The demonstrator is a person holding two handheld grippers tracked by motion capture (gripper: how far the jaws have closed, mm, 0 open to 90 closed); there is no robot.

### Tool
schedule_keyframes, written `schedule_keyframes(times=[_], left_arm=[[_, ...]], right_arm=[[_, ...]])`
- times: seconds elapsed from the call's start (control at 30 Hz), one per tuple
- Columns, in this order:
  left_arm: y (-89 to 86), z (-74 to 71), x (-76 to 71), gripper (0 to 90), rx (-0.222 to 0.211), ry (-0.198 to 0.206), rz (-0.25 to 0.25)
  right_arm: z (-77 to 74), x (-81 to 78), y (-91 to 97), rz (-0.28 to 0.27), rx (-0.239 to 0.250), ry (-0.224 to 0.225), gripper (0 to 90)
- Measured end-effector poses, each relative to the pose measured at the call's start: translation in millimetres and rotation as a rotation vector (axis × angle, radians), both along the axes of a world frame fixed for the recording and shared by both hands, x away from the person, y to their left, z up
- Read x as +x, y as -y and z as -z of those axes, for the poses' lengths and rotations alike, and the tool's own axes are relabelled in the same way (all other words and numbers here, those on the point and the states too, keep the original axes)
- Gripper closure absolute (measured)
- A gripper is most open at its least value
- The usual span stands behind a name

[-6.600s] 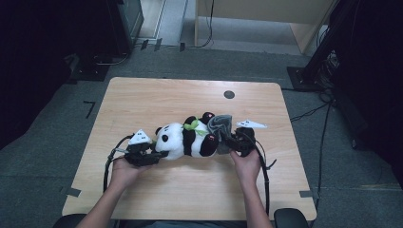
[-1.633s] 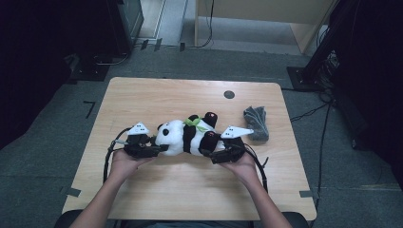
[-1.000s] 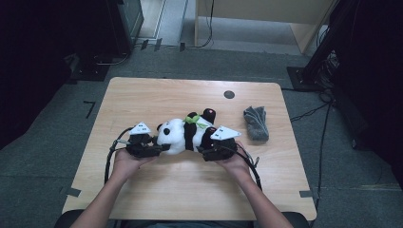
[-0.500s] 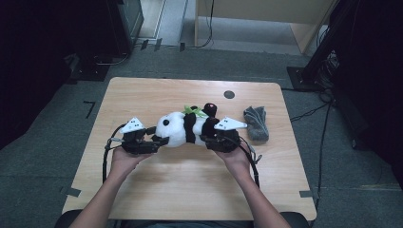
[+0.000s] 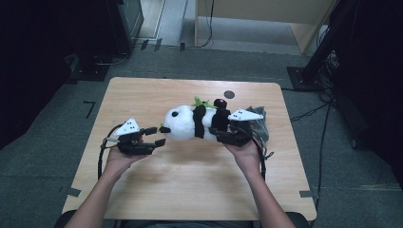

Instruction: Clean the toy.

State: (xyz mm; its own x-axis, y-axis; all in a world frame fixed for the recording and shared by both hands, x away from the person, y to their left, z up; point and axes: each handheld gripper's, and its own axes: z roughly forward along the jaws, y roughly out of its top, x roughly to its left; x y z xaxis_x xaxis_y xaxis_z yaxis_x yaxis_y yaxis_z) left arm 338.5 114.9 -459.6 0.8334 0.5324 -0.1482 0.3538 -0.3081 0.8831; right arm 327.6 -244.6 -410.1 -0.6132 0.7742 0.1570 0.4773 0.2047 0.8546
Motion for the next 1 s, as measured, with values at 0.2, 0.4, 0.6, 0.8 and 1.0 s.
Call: schedule_keyframes(times=[0.2,0.4,0.6,0.8,1.0], left_arm=[[4.0,1.3,-0.4,28.4,0.017,0.039,0.005],[7.7,3.3,-0.1,18.5,0.009,0.019,0.041],[11.0,3.3,1.3,10.0,0.004,0.025,0.028],[13.6,6.8,3.3,12.6,0.024,-0.001,0.016],[12.8,8.7,4.8,26.5,0.041,-0.024,0.01]], right_arm=[[-1.1,-2.2,-4.8,-0.032,0.012,-0.04,45.2],[1.2,-3.2,-7.8,-0.069,0.022,-0.079,45.1],[4.0,-4.2,-11.7,-0.091,0.048,-0.136,45.2],[6.6,-5.4,-16.7,-0.096,0.049,-0.161,45.2],[8.9,-5.0,-19.8,-0.094,0.037,-0.175,44.4]])
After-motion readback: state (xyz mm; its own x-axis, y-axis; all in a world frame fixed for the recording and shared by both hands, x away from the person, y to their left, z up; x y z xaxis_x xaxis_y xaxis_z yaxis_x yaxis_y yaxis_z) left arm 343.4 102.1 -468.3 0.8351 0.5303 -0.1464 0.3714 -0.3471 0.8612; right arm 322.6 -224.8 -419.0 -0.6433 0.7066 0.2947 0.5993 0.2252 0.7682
